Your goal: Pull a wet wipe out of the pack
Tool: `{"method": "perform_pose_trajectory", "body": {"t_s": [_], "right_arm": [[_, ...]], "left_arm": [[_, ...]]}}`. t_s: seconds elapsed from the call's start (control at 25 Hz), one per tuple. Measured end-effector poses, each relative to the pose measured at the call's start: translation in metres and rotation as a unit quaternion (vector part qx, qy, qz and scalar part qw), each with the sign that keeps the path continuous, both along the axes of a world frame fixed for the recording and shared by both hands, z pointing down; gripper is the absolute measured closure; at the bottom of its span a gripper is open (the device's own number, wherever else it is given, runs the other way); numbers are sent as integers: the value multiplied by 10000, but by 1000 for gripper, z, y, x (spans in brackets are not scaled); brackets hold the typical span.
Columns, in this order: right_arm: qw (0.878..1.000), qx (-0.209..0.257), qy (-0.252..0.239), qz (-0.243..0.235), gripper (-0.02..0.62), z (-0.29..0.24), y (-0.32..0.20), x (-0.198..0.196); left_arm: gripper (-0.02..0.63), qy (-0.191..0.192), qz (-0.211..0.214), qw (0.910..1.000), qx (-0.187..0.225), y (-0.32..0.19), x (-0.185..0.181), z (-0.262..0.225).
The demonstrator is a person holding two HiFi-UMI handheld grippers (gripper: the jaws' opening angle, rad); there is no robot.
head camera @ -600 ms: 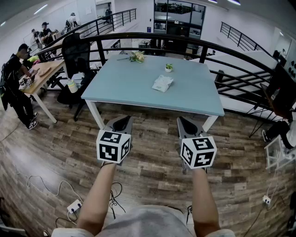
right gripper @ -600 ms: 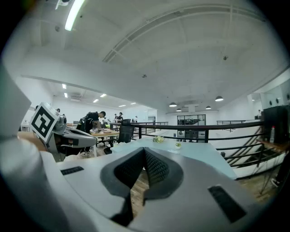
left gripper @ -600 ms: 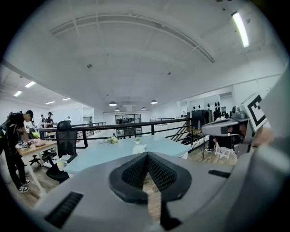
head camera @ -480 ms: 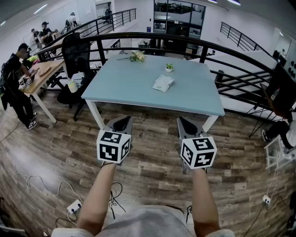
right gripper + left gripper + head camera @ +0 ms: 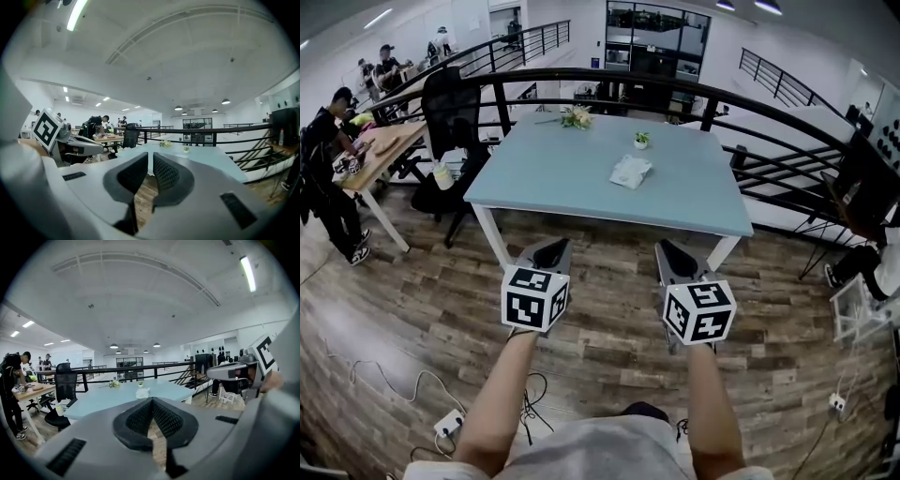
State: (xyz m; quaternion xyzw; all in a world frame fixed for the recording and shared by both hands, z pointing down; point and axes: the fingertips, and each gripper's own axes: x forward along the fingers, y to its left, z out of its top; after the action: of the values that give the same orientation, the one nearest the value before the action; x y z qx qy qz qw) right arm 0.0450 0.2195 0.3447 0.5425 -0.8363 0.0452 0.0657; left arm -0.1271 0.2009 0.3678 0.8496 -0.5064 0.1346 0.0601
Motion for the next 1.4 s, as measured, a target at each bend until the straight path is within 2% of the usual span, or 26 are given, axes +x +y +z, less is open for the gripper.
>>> {"method": "perform_pose_trajectory", "body": {"t_s": [0.32, 0.6, 1.4], "right_arm": [[9999, -129, -36, -5, 514, 13, -13, -9], [9997, -170, -68, -132, 468, 20, -44, -7], [9981, -322, -102, -517, 373, 18, -190, 48]], "left_arm": [[614, -6, -11, 10000, -60, -12, -9, 11], [614, -72, -140, 9998, -83, -39, -10, 17], [614, -172, -425, 9989, -75, -177, 49, 7]]}}
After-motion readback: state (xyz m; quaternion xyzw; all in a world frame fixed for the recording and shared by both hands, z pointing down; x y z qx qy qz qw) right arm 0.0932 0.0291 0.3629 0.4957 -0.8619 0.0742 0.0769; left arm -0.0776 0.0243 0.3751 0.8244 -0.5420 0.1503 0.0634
